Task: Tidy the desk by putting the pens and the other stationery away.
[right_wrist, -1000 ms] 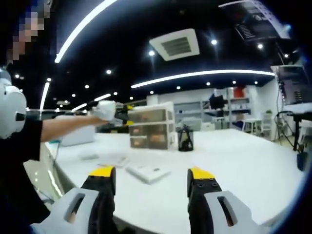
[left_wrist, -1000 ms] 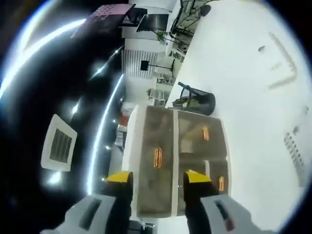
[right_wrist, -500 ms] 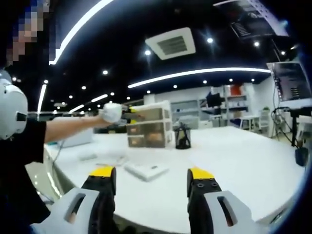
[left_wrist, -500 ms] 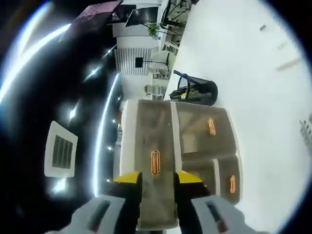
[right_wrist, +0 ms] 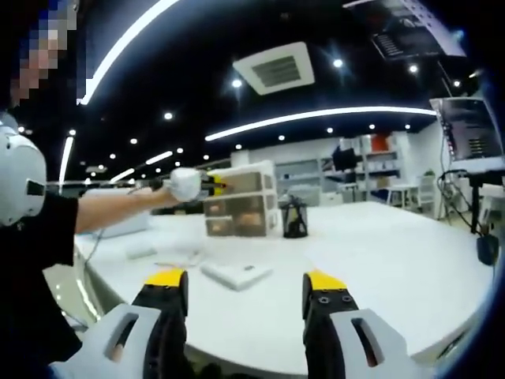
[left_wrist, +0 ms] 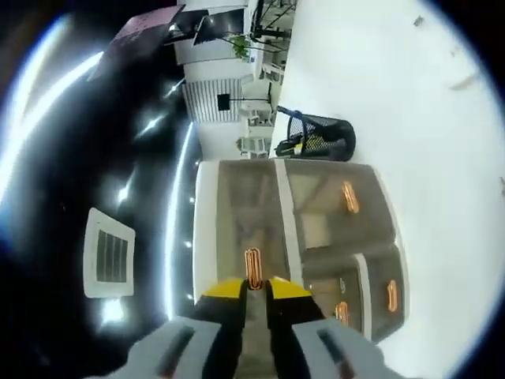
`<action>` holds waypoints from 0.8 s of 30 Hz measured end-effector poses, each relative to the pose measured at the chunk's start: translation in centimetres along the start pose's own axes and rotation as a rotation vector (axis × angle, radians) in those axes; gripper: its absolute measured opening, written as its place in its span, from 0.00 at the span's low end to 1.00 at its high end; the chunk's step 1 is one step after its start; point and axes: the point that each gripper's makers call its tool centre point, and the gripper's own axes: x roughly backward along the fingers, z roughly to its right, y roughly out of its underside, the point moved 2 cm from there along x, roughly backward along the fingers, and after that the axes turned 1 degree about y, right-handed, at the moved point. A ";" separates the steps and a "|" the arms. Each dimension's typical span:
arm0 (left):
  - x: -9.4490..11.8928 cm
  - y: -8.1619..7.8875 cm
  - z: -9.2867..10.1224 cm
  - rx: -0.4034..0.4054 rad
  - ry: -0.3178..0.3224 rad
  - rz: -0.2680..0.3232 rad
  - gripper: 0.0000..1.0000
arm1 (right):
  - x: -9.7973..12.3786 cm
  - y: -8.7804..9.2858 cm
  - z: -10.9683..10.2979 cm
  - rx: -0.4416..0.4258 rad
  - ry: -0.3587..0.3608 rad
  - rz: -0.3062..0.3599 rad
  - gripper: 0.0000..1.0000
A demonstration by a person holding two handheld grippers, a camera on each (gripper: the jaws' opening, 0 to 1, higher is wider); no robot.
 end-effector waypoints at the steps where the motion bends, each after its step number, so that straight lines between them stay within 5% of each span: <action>1: 0.0 0.0 0.0 -0.003 0.000 0.001 0.10 | 0.0 0.0 0.0 0.000 0.000 0.000 0.55; 24: 1.2 -0.7 0.0 -0.010 -0.011 -0.024 0.08 | 0.3 -0.4 -0.3 -0.008 -0.003 0.016 0.55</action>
